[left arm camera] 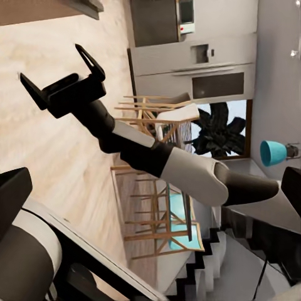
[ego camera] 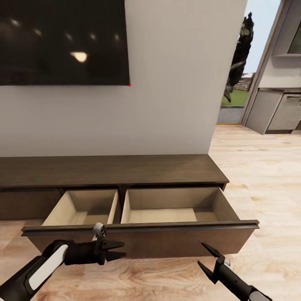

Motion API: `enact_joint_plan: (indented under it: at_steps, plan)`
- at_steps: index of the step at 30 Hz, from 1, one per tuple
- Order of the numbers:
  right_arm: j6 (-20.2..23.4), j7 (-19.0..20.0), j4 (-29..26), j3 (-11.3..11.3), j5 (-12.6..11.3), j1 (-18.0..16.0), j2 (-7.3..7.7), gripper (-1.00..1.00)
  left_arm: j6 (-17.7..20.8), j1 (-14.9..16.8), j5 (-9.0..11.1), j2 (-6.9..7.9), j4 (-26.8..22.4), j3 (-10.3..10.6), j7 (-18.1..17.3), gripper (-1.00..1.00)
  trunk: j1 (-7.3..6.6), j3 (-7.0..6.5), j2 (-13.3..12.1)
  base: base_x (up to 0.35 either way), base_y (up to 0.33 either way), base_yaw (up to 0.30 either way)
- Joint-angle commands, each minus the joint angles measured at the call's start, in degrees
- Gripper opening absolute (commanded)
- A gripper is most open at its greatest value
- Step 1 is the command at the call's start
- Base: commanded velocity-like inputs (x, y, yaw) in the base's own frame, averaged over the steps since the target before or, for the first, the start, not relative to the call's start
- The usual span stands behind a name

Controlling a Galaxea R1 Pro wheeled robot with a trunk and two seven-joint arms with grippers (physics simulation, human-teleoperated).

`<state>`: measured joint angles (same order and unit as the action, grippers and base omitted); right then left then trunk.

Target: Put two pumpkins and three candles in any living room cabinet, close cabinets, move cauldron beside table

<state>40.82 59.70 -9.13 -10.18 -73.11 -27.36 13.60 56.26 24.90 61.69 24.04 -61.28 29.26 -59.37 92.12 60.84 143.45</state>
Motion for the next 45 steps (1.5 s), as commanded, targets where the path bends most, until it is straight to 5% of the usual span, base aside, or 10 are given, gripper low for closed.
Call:
enact_joint_plan:
  at_steps: [1, 17, 45]
  plan:
    - [0.22, 0.26, 0.08, -0.49, -0.37, -0.02, 0.07, 1.00, 0.24, 0.06, 0.23, 0.07, 0.02, 0.14, -0.10, 1.00, -0.03, -0.18, 0.00, 0.000, 0.000, 0.000]
    - [-2.06, 0.06, 2.48, -0.56, 2.21, 0.28, 0.22, 1.00, 0.25, 0.06, 0.03, 0.04, 0.02, 0.18, -0.22, 1.00, -0.45, -3.72, -0.21, 0.000, 0.000, 0.000]
    - [-5.60, -0.15, 5.46, -0.45, 2.36, 0.29, 0.20, 1.00, 0.30, 0.06, 0.08, 0.02, 0.02, 0.18, -0.24, 1.00, -6.60, -8.75, -11.44, 0.000, 0.000, -0.003]
